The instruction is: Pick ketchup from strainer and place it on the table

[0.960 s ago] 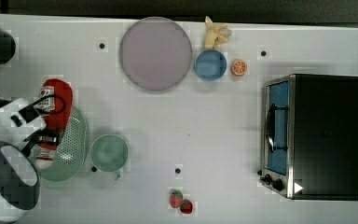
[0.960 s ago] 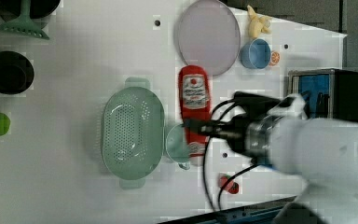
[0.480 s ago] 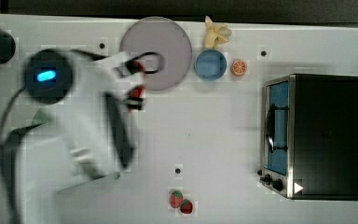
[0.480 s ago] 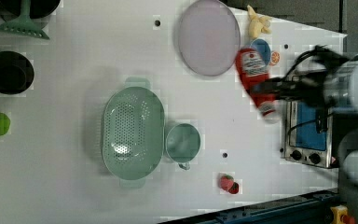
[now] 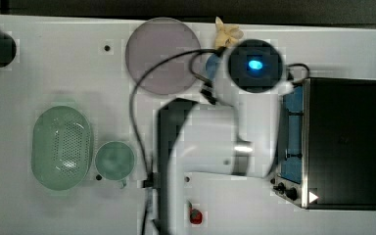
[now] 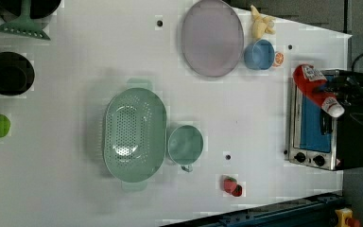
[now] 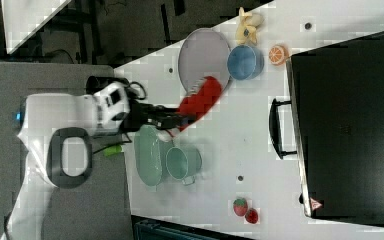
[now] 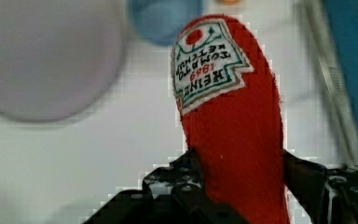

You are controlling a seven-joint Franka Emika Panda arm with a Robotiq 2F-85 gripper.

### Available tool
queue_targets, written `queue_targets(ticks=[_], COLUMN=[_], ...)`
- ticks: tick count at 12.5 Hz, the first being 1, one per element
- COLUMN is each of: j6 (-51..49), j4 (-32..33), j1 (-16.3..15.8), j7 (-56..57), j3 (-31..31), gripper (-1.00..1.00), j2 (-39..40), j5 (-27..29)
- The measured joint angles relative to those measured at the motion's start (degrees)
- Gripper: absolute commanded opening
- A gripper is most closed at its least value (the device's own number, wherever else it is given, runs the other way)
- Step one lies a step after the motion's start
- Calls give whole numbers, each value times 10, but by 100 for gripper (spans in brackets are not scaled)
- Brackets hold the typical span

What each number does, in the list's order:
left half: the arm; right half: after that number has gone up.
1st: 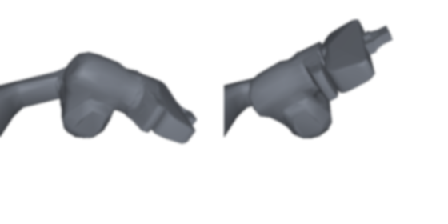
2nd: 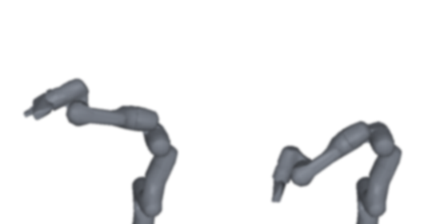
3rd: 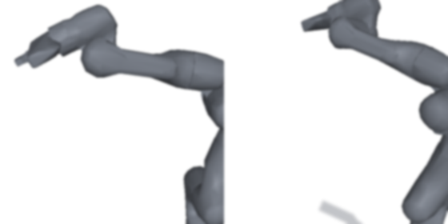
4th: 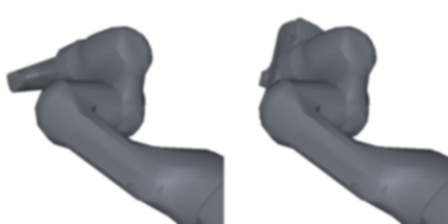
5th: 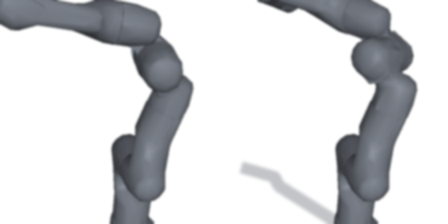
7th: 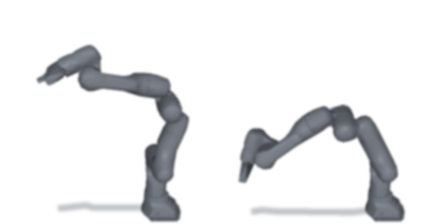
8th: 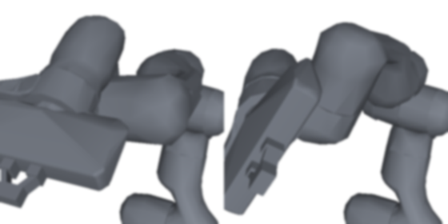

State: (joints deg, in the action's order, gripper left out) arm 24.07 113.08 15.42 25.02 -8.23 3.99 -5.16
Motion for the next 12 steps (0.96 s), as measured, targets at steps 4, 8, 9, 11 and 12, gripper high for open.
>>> queue_targets(ticks=[4, 8, 9, 11, 12], j6=[45, 156, 189, 247, 266], j4=[62, 189, 210, 237, 241], j1=[9, -4, -10, -22, -24], j7=[18, 19, 20, 20, 21], j3=[31, 19, 16, 11, 10], gripper=[13, 13, 13, 13, 19], j2=[1, 11, 23, 57, 74], j5=[8, 2, 2, 2, 1])
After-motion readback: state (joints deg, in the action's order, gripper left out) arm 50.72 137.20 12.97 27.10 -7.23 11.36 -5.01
